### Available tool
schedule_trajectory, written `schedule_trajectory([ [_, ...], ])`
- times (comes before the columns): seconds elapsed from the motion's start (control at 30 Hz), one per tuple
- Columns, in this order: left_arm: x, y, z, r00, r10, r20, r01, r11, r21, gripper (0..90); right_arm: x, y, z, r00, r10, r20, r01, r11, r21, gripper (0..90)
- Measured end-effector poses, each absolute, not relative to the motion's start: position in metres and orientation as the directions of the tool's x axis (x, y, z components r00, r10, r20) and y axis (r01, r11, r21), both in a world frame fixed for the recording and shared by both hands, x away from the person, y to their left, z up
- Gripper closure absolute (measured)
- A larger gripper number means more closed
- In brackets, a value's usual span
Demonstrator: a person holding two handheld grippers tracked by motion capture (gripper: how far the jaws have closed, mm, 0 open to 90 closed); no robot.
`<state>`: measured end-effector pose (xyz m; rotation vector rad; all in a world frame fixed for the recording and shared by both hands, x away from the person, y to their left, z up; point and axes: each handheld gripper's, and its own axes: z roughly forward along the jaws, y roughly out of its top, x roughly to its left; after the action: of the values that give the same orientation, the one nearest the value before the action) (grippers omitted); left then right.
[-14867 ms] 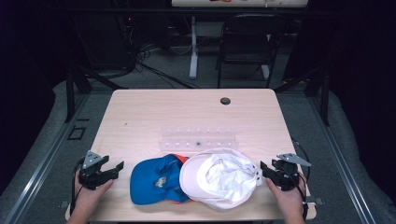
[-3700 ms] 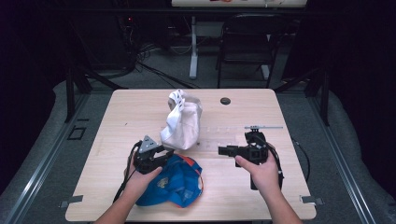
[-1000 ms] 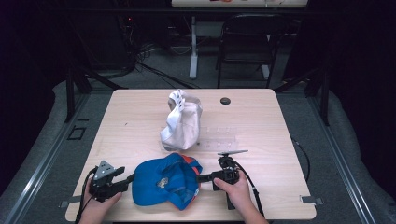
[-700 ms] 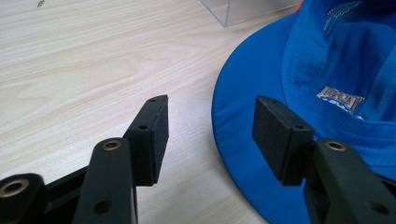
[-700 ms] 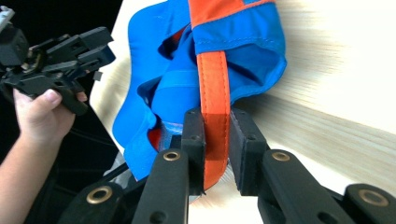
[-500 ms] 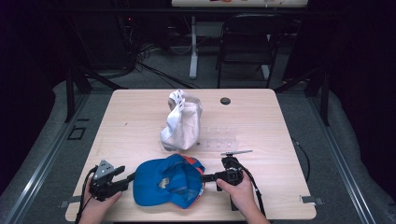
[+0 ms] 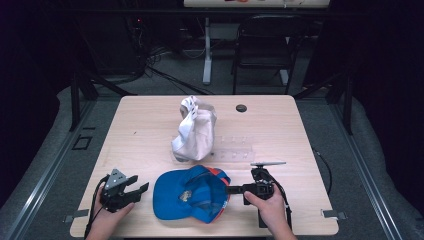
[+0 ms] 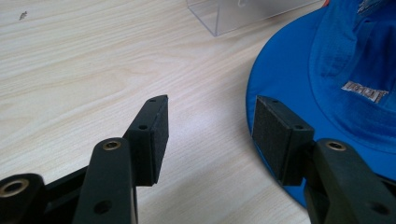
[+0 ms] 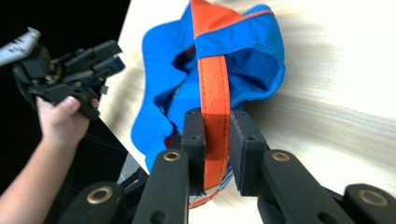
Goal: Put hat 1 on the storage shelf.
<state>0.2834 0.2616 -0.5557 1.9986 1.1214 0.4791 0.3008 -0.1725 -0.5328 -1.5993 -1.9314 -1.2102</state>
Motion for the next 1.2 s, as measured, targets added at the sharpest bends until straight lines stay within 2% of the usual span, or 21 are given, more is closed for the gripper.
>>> schedule_trajectory([
  [0.2,0.284,0.260,-0.555,0.545,0.837,-0.050,0.551,-0.312,0.774,46.3,0.299,-0.188,-0.519,-0.285,0.604,0.744,0.922,-0.039,0.385,78.1],
  [0.23,0.284,0.260,-0.555,0.546,0.836,-0.047,0.548,-0.315,0.775,46.3,0.298,-0.190,-0.515,-0.279,0.560,0.780,0.916,-0.088,0.391,78.1],
  [0.33,0.285,0.260,-0.555,0.543,0.839,-0.049,0.549,-0.310,0.777,46.3,0.298,-0.192,-0.505,-0.267,0.539,0.799,0.915,-0.119,0.386,78.1],
  [0.7,0.285,0.259,-0.556,0.546,0.837,-0.045,0.544,-0.313,0.779,46.3,0.306,-0.191,-0.452,-0.288,0.518,0.805,0.912,-0.107,0.396,78.1],
  [0.93,0.286,0.260,-0.557,0.549,0.834,-0.050,0.546,-0.313,0.777,46.3,0.313,-0.188,-0.439,-0.281,0.507,0.815,0.922,-0.092,0.375,78.1],
  [1.13,0.286,0.259,-0.557,0.547,0.836,-0.051,0.547,-0.311,0.777,46.3,0.318,-0.185,-0.437,-0.253,0.434,0.865,0.940,-0.100,0.325,78.1],
  [1.2,0.286,0.259,-0.557,0.547,0.835,-0.052,0.547,-0.310,0.778,46.3,0.319,-0.187,-0.435,-0.245,0.377,0.893,0.947,-0.107,0.304,78.1],
])
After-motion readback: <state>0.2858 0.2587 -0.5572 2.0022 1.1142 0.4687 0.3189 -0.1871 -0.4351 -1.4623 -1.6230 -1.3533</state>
